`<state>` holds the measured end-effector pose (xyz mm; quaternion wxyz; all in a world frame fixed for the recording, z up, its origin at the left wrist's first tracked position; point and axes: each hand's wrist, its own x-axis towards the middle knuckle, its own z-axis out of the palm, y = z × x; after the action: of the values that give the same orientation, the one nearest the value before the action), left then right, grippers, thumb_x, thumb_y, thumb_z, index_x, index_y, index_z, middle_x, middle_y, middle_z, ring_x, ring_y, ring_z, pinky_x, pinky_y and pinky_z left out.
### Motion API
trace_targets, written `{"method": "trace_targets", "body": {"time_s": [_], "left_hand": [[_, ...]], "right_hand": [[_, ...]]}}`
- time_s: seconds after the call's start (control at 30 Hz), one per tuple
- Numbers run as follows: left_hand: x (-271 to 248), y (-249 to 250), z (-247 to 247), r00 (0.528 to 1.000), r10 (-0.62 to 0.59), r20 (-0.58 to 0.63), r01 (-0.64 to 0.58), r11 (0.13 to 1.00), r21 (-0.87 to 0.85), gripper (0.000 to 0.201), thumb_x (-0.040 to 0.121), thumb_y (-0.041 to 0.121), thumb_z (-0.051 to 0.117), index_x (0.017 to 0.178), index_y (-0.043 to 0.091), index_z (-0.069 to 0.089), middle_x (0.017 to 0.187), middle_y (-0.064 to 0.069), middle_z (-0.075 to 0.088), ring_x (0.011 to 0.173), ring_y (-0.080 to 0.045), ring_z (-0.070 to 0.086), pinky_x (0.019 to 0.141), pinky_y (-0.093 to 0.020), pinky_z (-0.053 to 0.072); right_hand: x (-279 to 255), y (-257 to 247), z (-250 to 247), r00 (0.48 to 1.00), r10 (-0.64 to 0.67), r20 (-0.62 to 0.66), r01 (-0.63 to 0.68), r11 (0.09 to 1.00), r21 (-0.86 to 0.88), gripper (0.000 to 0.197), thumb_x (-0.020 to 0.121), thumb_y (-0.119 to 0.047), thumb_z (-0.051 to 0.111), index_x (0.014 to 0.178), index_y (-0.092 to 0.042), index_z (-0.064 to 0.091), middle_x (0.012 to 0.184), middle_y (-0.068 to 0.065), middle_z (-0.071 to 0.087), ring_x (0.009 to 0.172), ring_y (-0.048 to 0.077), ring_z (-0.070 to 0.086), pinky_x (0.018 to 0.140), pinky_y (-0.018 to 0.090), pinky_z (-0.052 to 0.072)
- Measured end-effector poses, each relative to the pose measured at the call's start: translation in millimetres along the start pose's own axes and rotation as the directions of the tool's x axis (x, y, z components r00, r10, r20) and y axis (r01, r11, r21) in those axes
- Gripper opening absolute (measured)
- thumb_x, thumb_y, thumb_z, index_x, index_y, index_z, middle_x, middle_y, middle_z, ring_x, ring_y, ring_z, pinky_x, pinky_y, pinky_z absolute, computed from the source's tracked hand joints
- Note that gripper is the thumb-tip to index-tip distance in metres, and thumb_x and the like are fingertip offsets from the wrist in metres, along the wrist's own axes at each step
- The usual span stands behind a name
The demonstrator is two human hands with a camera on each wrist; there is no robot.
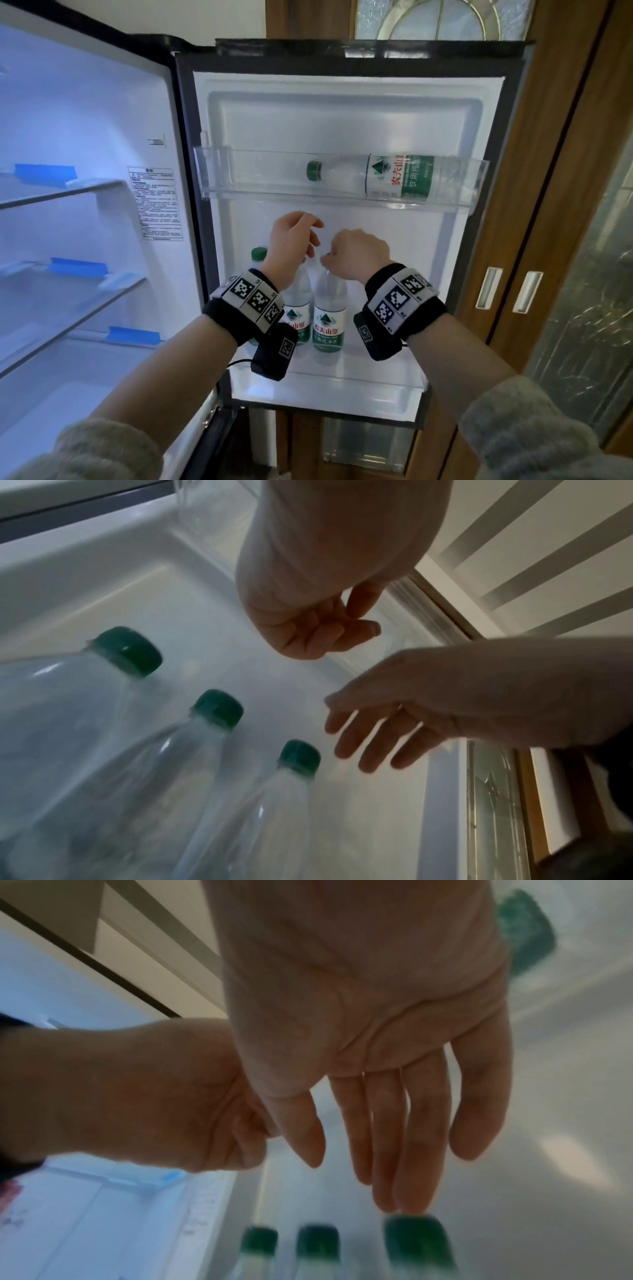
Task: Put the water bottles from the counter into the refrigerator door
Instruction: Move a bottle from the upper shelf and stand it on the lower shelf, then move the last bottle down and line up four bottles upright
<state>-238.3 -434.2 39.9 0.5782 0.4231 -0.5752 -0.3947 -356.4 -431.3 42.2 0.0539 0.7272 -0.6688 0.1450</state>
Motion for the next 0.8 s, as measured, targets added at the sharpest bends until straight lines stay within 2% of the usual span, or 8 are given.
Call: {"method": "trace_targets", "body": {"time_s": [0.1,0.2,0.33,0.43,0.53,0.63,0.73,0.8], "left_hand": [[6,16,-5,0.997,0.068,-0.034,-0.069,0.997,-0.044,0.029,0.087,0.005,0.050,0.060,0.009,0.059,0.045,0.003,0.051,0.039,-0.009,0.040,0.041,-0.019,0.033],[8,19,-10,0.995,0.089,-0.039,-0.093,0.991,-0.101,0.037,0.090,0.004,0.045,0.053,0.010,0.048,0.042,0.004,0.043,0.040,-0.010,0.034,0.041,-0.019,0.029],[8,27,-15,0.987,0.122,-0.103,-0.138,0.977,-0.163,0.045,0.096,0.014,0.036,0.053,0.010,0.047,0.034,0.003,0.042,0.034,-0.011,0.034,0.037,-0.019,0.029],[16,48,-25,0.986,0.134,-0.101,-0.160,0.935,-0.318,0.042,0.097,0.023,0.038,0.061,0.011,0.057,0.039,0.001,0.043,0.038,-0.015,0.035,0.042,-0.023,0.029],[29,74,-37,0.980,0.185,-0.073,-0.198,0.907,-0.371,0.036,0.096,0.026,0.038,0.080,0.011,0.067,0.045,0.002,0.049,0.043,-0.014,0.044,0.044,-0.022,0.034],[41,88,-40,0.932,0.334,-0.137,-0.356,0.916,-0.185,0.021,0.092,0.017,0.044,0.086,0.013,0.063,0.060,0.001,0.055,0.058,-0.014,0.057,0.051,-0.022,0.042],[50,88,-37,0.846,0.502,-0.180,-0.499,0.864,0.062,0.016,0.088,0.015,0.048,0.089,0.013,0.064,0.074,0.009,0.060,0.073,-0.004,0.058,0.064,-0.021,0.045],[54,85,-33,0.841,0.526,-0.126,-0.506,0.848,0.159,0.017,0.089,0.015,0.049,0.091,0.016,0.066,0.080,0.014,0.063,0.080,0.003,0.058,0.075,-0.019,0.045]], "right_hand": [[1,-21,-34,0.989,-0.124,-0.076,0.124,0.992,0.003,0.019,0.091,-0.035,0.050,0.091,-0.019,0.061,0.074,-0.004,0.054,0.070,0.019,0.053,0.065,0.029,0.037],[1,-37,-68,0.962,-0.232,-0.142,0.232,0.973,-0.018,0.019,0.085,-0.029,0.055,0.073,-0.017,0.062,0.066,-0.003,0.055,0.060,0.014,0.054,0.062,0.027,0.041],[5,-41,-102,0.921,-0.315,-0.228,0.345,0.933,0.105,0.011,0.080,-0.033,0.063,0.077,-0.024,0.070,0.080,-0.009,0.067,0.079,0.014,0.063,0.071,0.029,0.049],[18,-39,-119,0.902,-0.316,-0.293,0.383,0.900,0.209,0.025,0.080,-0.049,0.068,0.083,-0.024,0.069,0.084,-0.011,0.067,0.080,0.010,0.063,0.072,0.029,0.049],[41,-34,-130,0.911,-0.234,-0.339,0.326,0.913,0.246,0.034,0.088,-0.053,0.057,0.075,-0.021,0.064,0.076,-0.007,0.065,0.073,0.012,0.059,0.066,0.029,0.045],[63,-25,-133,0.950,-0.113,-0.291,0.181,0.959,0.219,0.038,0.094,-0.044,0.048,0.065,-0.020,0.052,0.069,-0.003,0.055,0.067,0.016,0.052,0.063,0.029,0.037],[81,-15,-132,0.996,-0.020,-0.083,0.030,0.993,0.117,0.025,0.090,-0.039,0.056,0.087,-0.015,0.061,0.098,0.003,0.064,0.086,0.021,0.056,0.070,0.030,0.040],[86,-15,-136,1.000,0.003,0.013,-0.004,0.998,0.059,0.028,0.086,-0.041,0.064,0.093,-0.014,0.059,0.103,0.003,0.061,0.088,0.021,0.055,0.069,0.029,0.039]]}}
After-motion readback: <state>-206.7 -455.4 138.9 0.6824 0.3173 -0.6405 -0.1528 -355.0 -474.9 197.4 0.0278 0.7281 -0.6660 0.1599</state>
